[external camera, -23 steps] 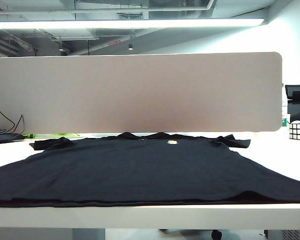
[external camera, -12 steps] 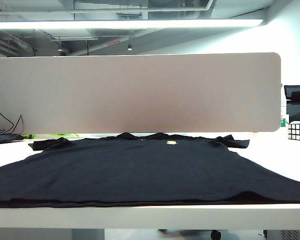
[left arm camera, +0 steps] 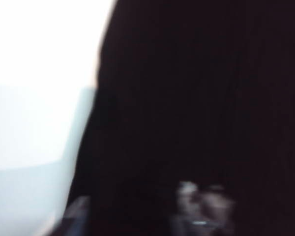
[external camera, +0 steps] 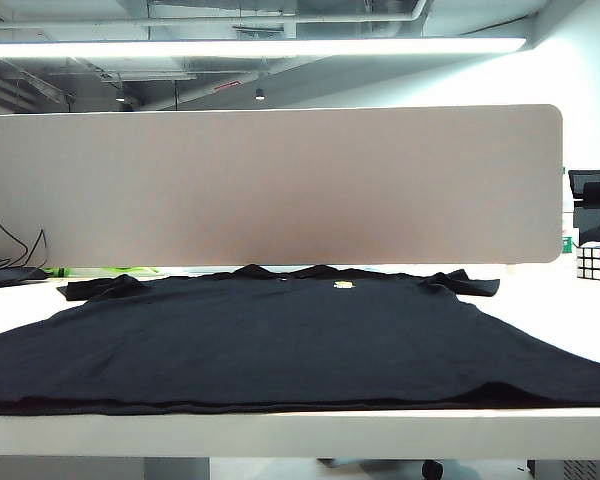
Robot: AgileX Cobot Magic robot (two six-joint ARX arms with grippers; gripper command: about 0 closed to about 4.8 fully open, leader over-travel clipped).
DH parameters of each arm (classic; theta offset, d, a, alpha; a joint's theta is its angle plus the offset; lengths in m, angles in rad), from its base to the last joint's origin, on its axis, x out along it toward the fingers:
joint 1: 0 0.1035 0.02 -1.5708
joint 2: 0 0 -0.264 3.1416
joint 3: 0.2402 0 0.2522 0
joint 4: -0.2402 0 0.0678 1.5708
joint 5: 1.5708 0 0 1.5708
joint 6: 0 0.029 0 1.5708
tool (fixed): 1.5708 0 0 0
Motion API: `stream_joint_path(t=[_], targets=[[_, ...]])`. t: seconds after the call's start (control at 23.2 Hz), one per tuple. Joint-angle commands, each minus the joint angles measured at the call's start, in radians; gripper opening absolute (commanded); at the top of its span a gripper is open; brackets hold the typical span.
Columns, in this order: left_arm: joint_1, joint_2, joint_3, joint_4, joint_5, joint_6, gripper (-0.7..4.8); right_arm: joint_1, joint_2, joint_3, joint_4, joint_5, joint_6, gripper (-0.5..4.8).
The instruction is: Fold the bottom side of the T-shirt horizontally towards the center, about one-third of the way, then fold the sleeve back towards the center, creating a straight line along the edge of the T-shirt, and finally fold the bottom of the T-shirt up towards the top, creating a neat rectangle.
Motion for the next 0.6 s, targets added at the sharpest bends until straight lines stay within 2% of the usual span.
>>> stream_joint_path(t=[0.04, 0.13, 0.3, 0.34, 0.39, 0.47, 0.6], targets=[[0.004, 0.058, 0.007, 0.012, 0.015, 0.002, 2.00, 0.000, 0.084, 0.037, -0.045, -0.007, -0.048, -0.05], [0.001, 0.085, 0.007, 0.012, 0.012, 0.002, 2.16, 0.000, 0.135, 0.055, -0.060, 0.007, -0.068, -0.05], [0.007, 0.106, 0.007, 0.011, -0.020, 0.016, 2.16, 0.001, 0.218, 0.068, -0.063, 0.016, -0.088, 0.03], [0.005, 0.106, 0.008, 0.009, -0.036, 0.031, 2.16, 0.000, 0.234, 0.068, -0.063, 0.019, -0.097, 0.17], [0.001, 0.106, 0.010, 0.009, -0.046, 0.032, 2.16, 0.000, 0.261, 0.069, -0.063, 0.019, -0.116, 0.61], [0.000, 0.106, 0.014, -0.001, -0.059, 0.032, 2.16, 0.000, 0.292, 0.069, -0.062, 0.019, -0.134, 0.96], [0.000, 0.106, 0.042, -0.035, -0.065, 0.062, 2.16, 0.000, 0.322, 0.069, -0.053, 0.020, -0.135, 1.00]])
